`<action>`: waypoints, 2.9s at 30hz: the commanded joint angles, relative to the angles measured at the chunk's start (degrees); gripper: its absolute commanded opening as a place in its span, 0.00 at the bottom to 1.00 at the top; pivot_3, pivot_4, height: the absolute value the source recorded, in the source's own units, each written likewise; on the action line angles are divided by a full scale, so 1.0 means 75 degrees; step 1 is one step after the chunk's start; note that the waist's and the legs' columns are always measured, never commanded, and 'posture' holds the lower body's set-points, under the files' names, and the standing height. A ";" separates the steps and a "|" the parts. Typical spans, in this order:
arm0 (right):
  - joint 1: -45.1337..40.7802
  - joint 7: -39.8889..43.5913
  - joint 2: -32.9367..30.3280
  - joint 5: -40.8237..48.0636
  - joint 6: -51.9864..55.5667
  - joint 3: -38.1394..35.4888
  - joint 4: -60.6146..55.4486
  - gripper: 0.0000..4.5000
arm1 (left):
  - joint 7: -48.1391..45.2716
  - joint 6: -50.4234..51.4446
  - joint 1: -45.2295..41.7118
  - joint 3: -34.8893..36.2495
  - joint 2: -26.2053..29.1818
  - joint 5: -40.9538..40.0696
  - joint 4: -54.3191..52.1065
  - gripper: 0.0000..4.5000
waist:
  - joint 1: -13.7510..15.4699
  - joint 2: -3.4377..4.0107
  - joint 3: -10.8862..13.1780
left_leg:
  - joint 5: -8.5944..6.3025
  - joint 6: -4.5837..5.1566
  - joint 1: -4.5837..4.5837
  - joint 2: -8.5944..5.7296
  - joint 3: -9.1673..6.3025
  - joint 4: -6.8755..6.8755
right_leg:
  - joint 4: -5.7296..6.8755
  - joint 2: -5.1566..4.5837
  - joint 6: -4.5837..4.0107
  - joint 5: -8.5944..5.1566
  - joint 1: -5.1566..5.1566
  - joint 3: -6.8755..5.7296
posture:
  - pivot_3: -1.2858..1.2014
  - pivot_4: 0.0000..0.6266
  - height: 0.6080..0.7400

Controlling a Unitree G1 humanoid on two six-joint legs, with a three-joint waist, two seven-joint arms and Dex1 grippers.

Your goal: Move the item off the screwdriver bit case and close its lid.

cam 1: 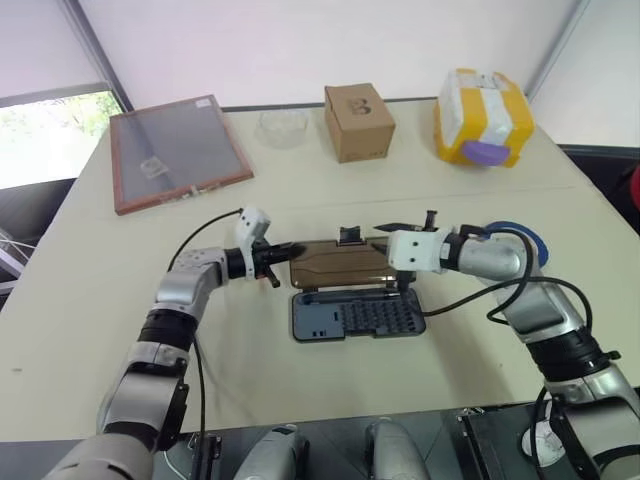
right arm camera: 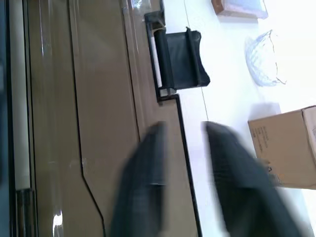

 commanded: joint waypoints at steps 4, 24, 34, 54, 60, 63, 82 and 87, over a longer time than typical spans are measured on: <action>0.0638 0.0791 -0.0507 0.1428 0.3141 -0.1465 -0.2947 0.87 | -0.0528 0.0009 -0.0356 0.0120 0.0048 -0.0122 -0.0109 0.00 | 0.0024 0.0000 0.0000 | 0.0000 0.0000 -0.0006 -0.0001 -0.0005 0.0000 | 0.0000 0.0000 0.0000 0.0000 -0.0003 0.0000 | 0.52 0.24 1.00; 0.2409 0.0600 -0.1052 0.6259 0.8659 -0.3033 -0.6218 0.87 | -0.2420 0.0257 -0.0926 -0.0999 0.0950 0.0123 -0.0976 0.00 | 0.0358 -0.0026 0.0037 | -0.0012 0.0022 -0.0016 0.0002 -0.0003 0.0059 | -0.0008 -0.0004 0.0000 0.0000 0.0027 -0.0003 | 0.52 0.24 1.00; 0.2675 0.0785 -0.0792 0.6328 0.7802 -0.0599 -0.5765 0.01 | -0.2747 -0.1633 -0.2576 -0.1359 -0.0233 0.1078 0.1480 0.00 | 0.0377 -0.0035 0.0042 | -0.0022 0.0039 -0.0023 -0.0012 0.0010 0.0079 | -0.0007 -0.0016 0.0003 0.0002 0.0025 -0.0005 | 0.52 0.24 1.00; 0.2463 0.0387 -0.1181 0.5063 0.6858 0.0278 -0.4624 0.01 | -0.2672 -0.4605 -0.3967 -0.2221 -0.1817 0.3490 0.5399 0.00 | 0.0384 -0.0049 0.0050 | -0.0022 0.0040 -0.0063 -0.0014 0.0003 0.0109 | -0.0002 -0.0012 0.0009 0.0005 0.0005 -0.0013 | 0.52 0.24 1.00; 0.2549 0.0283 -0.1336 0.4625 0.6699 0.0480 -0.4546 0.01 | -0.3285 -0.4907 -0.3815 -0.2268 -0.2018 0.3791 0.5587 0.00 | 0.0378 -0.0049 0.0050 | -0.0022 0.0040 -0.0073 -0.0014 0.0003 0.0110 | 0.0003 -0.0012 0.0011 0.0006 -0.0007 -0.0014 | 0.52 0.24 1.00; 0.2502 0.0244 -0.1562 0.4117 0.6453 0.0726 -0.4406 0.01 | -0.3606 -0.4635 -0.3488 -0.2294 -0.2030 0.3751 0.4899 0.00 | 0.0377 -0.0047 0.0049 | -0.0022 0.0040 -0.0082 -0.0015 0.0003 0.0113 | 0.0014 -0.0014 0.0011 0.0006 -0.0019 -0.0015 | 0.52 0.24 1.00; 0.1520 -0.0852 -0.1250 0.1602 0.5063 0.1502 -0.2503 0.01 | -0.4177 -0.5193 -0.2980 -0.2369 -0.2251 0.4055 0.5070 0.00 | 0.0106 -0.0091 0.0020 | -0.0022 0.0038 -0.0002 0.0004 0.0002 0.0101 | 0.0014 0.0006 0.0014 0.0008 0.0044 -0.0018 | 0.52 0.24 1.00; 0.1477 -0.0859 -0.1206 0.1302 0.4879 0.1426 -0.2315 0.01 | -0.4402 -0.5075 -0.2763 -0.2474 -0.2241 0.4066 0.4890 0.00 | 0.0121 -0.0108 -0.0005 | -0.0021 0.0038 0.0004 0.0004 0.0002 0.0103 | 0.0015 0.0007 0.0014 0.0008 0.0051 -0.0018 | 0.52 0.24 1.00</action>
